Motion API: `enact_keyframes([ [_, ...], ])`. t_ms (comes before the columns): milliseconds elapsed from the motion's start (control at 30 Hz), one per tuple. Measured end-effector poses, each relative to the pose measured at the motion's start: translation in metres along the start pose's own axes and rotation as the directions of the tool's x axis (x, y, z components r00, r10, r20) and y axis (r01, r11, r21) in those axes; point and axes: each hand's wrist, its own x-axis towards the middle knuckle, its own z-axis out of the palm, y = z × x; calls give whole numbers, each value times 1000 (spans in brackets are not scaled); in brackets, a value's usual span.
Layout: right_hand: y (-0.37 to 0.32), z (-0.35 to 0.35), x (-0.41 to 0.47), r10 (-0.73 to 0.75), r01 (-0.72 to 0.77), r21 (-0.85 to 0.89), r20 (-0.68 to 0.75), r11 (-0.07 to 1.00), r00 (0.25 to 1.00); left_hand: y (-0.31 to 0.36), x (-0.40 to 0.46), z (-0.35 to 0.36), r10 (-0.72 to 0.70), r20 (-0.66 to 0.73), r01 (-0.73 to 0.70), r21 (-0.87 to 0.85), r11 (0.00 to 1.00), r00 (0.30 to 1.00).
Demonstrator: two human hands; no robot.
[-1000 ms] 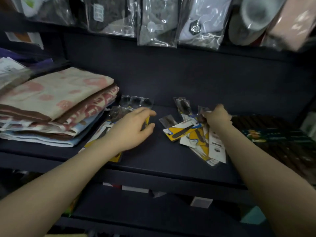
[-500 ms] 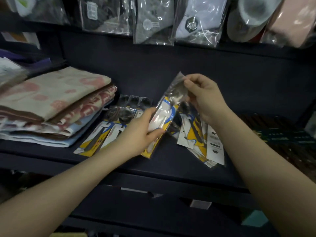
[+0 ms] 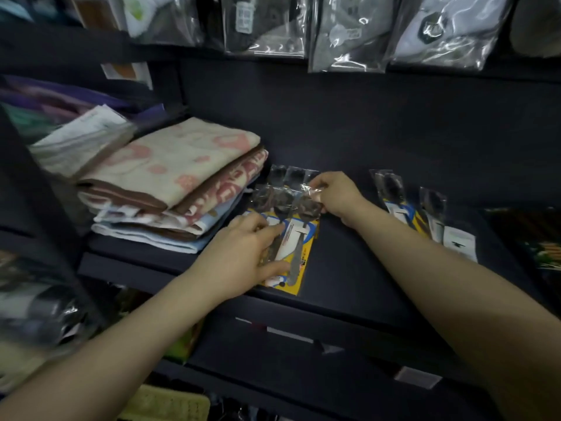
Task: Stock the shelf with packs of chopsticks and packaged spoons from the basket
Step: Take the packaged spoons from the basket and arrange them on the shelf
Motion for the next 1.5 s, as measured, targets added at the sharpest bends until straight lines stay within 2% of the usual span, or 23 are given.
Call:
enact_keyframes([
  [67, -3, 1, 1, -2, 2, -73, 3, 997, 1000, -10, 0, 5, 53, 98, -48, -48, 998, 994],
  [167, -4, 2, 1, -7, 3, -167, -23, 986, 1000, -15, 1, 6, 61, 228, -40, -99, 994, 972],
  [267, -4, 3, -2, -33, 26, -342, -13, 939, 999, -16, 4, 8, 78, 232, -58, -91, 994, 970],
  [333, -5, 2, -6, -97, 107, -489, 45, 866, 994, -16, 3, 9, 83, 232, -66, -79, 995, 969],
  [400, -3, -1, -10, -141, 181, -514, 117, 838, 983, -15, 3, 10, 87, 217, -71, -77, 994, 972],
  [500, 1, -7, -20, -119, 204, -590, 180, 781, 976, -13, 4, 9, 105, 182, -95, -62, 994, 978],
  [633, 3, -12, -33, -209, 185, -738, 60, 649, 976, -10, 8, 8, 120, 169, -109, -70, 992, 978],
  [700, 7, -22, -40, -204, 108, -776, -28, 621, 979, -9, 13, 4, 132, 149, -118, -100, 988, 980],
  [800, 24, -52, -53, -9, -96, -789, -127, 606, 992, -5, 23, -2, 189, 65, -174, -194, 965, 980],
  [900, 54, -68, -65, 138, -137, -753, -62, 644, 988, 6, 38, -5, 274, 25, -262, -223, 939, 961],
  [1000, 71, -74, -69, 186, -168, -676, -47, 718, 981, 21, 52, 0, 331, 93, -311, -184, 932, 939],
  [1100, 78, -86, -69, 260, -258, -676, -101, 691, 960, 41, 63, 9, 350, 161, -320, -186, 929, 923],
  [1200, 85, -105, -73, 257, -268, -677, -120, 686, 959, 67, 80, 20, 334, 281, -297, -167, 940, 900],
  [1300, 83, -127, -80, 195, -142, -690, -2, 710, 981, 96, 102, 36, 303, 380, -259, -164, 952, 874],
  [1367, 80, -138, -82, 171, -119, -641, 19, 758, 985, 112, 115, 47, 281, 428, -223, -181, 958, 859],
  [1500, 79, -162, -83, 79, -97, -587, -57, 804, 995, 136, 134, 65, 282, 468, -189, -235, 953, 838],
])
